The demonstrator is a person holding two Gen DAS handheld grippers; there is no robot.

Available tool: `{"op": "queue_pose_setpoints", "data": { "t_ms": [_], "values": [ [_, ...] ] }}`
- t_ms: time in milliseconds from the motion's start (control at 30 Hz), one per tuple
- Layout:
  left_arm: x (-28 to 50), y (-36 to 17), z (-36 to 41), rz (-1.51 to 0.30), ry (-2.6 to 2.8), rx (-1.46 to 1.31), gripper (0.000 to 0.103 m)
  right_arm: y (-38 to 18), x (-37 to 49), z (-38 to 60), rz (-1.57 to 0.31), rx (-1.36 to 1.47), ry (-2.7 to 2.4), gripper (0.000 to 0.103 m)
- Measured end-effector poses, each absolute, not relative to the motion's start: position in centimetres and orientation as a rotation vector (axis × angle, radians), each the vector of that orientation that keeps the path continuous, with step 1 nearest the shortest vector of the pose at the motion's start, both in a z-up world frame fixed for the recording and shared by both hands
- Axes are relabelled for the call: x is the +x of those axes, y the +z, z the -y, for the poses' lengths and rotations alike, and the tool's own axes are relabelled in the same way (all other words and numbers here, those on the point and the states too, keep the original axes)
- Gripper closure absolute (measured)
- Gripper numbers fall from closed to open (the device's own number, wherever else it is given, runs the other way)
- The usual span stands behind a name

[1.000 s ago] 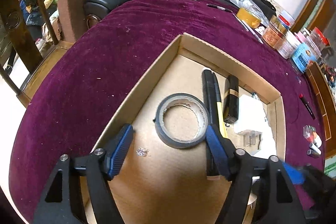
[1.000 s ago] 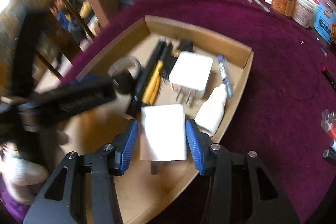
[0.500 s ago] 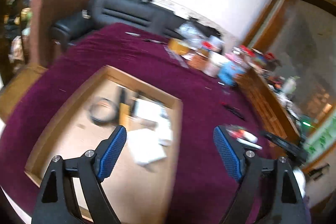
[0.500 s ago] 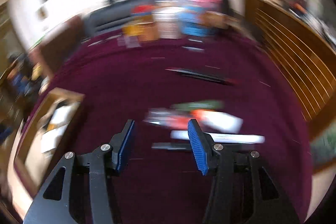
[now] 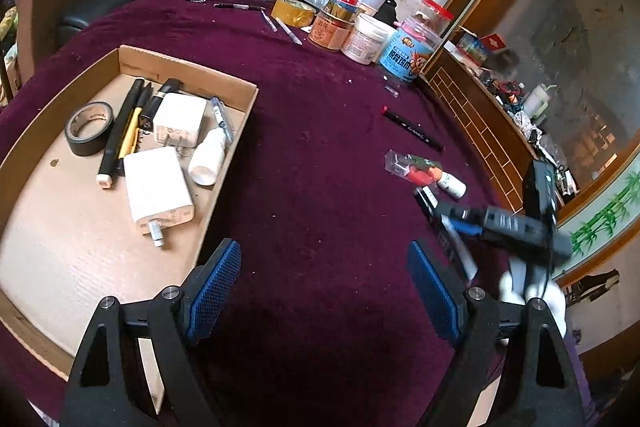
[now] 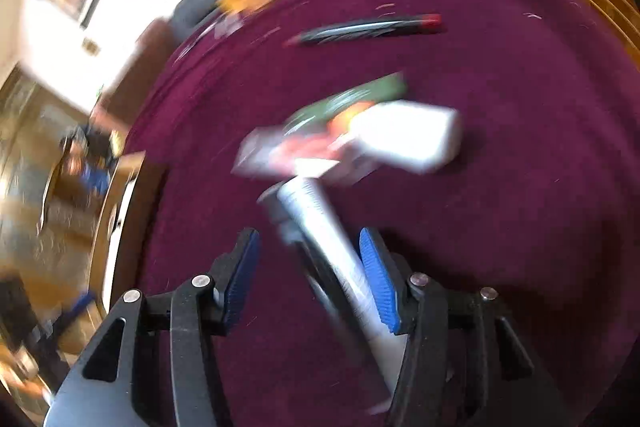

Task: Organize rigid objects
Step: 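Withdraw both tools from the tray toward the table, then grasp black marker with left tool while right tool grasps white paint marker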

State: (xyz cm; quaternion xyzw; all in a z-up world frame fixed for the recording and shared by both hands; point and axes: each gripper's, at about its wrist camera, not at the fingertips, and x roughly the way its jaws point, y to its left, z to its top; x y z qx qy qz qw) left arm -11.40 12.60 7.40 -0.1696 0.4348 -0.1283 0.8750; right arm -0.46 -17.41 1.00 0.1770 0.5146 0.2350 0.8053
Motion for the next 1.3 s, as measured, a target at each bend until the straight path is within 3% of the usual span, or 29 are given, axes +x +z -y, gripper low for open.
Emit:
{"op": "queue_pose_setpoints", "data": {
  "t_ms": [333,700,900,933,1033,1067,1300],
  "values": [
    [-11.8,5.9,-10.2,-0.958,-0.302,-0.315,0.022,2.9,-4.3,15.3,-1.050,0.289,0.481,0.051],
    [-12.1,4.8,-6.4,-1.009,-0.339,-0.222,0.022,0.8,-5.2,12.6,-0.974,-0.173,0.140,0.061],
    [-11.1,3.2,-1.4,-1.044,-0.366,-0.096,0.023,0.5,-4.5,16.9,-0.992,-0.068,0.079,0.061],
    [-10.7,3.0,-0.3,-1.042,-0.370,-0.068,0.028,0.4,-4.5,17.5,-0.996,-0.053,0.080,0.061],
    [-9.8,2.0,3.5,-1.015,-0.359,0.114,0.080,0.5,-4.3,18.7,-1.005,-0.017,0.093,0.061],
    [-9.9,2.0,4.1,-0.989,-0.351,0.152,0.089,0.4,-4.3,18.7,-1.007,-0.012,0.098,0.061],
    [-10.4,3.0,0.2,-0.996,-0.400,0.003,0.092,1.2,-5.4,17.7,-0.993,-0.044,0.102,0.060]
  ]
}}
